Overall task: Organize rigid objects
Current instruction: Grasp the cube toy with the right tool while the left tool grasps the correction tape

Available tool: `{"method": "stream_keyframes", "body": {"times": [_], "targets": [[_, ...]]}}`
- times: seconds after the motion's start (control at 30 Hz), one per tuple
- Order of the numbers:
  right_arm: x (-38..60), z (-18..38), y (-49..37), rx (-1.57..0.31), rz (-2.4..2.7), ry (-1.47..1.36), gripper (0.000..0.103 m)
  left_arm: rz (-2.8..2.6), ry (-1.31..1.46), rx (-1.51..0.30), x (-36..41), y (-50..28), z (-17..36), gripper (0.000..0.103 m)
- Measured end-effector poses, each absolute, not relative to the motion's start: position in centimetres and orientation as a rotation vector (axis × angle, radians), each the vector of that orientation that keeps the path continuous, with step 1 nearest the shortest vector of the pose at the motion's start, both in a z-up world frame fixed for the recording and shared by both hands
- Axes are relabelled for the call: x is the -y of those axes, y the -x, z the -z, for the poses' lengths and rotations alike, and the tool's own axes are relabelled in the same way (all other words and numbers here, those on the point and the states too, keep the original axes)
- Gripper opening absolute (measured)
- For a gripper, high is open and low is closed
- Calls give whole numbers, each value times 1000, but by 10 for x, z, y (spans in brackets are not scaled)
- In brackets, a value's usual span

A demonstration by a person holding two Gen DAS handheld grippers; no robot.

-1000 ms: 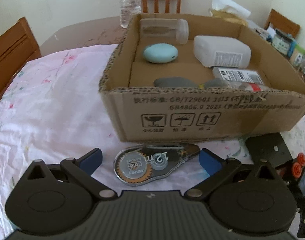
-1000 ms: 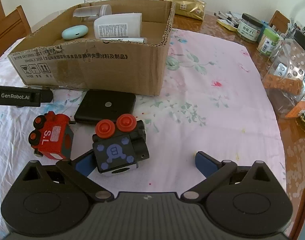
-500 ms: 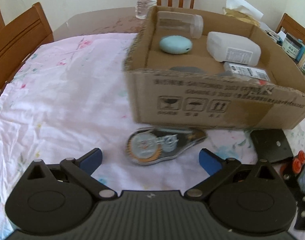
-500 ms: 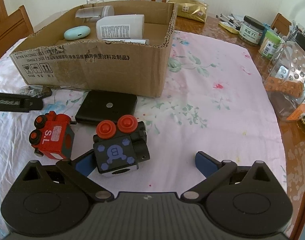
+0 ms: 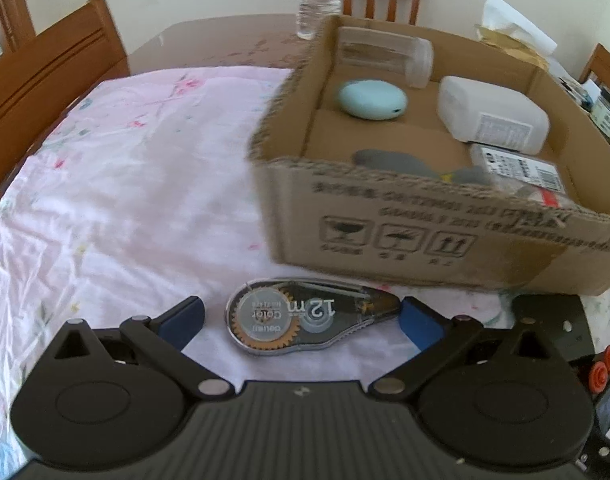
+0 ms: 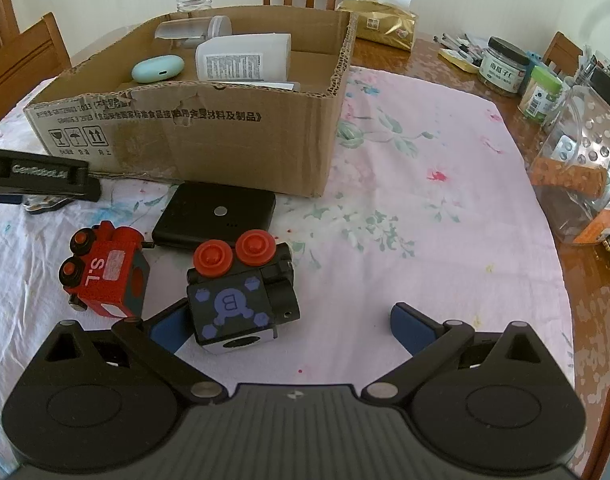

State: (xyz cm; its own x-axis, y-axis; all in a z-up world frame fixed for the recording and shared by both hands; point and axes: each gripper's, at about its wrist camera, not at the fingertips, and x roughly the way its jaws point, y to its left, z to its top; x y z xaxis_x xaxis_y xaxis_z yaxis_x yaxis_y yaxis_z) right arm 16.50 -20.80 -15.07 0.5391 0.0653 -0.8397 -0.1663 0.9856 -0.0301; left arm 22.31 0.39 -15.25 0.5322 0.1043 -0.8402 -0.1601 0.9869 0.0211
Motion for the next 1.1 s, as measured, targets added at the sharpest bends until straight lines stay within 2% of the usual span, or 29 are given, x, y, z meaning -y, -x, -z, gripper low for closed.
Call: {"method": "stream_keyframes", "body": {"times": [0.7,0.9,0.97,1.07,1.1], "targets": [[196,151,-165,-945,-263,179,102,-111,30,-930,3,-218,154,101],[189,145,-162,-928,-340,208,81,-90,23,-936,2,-219,153,97],[188,143,-162,-927,-356,216,72,-79,19,-933,2,-219,151,90],[188,141,-162,-930,-364,224,62,-72,16,-937,2,-220,150,90],[189,140,-163,-933,-367,220,61,-71,15,-936,2,-220,150,90]]}}
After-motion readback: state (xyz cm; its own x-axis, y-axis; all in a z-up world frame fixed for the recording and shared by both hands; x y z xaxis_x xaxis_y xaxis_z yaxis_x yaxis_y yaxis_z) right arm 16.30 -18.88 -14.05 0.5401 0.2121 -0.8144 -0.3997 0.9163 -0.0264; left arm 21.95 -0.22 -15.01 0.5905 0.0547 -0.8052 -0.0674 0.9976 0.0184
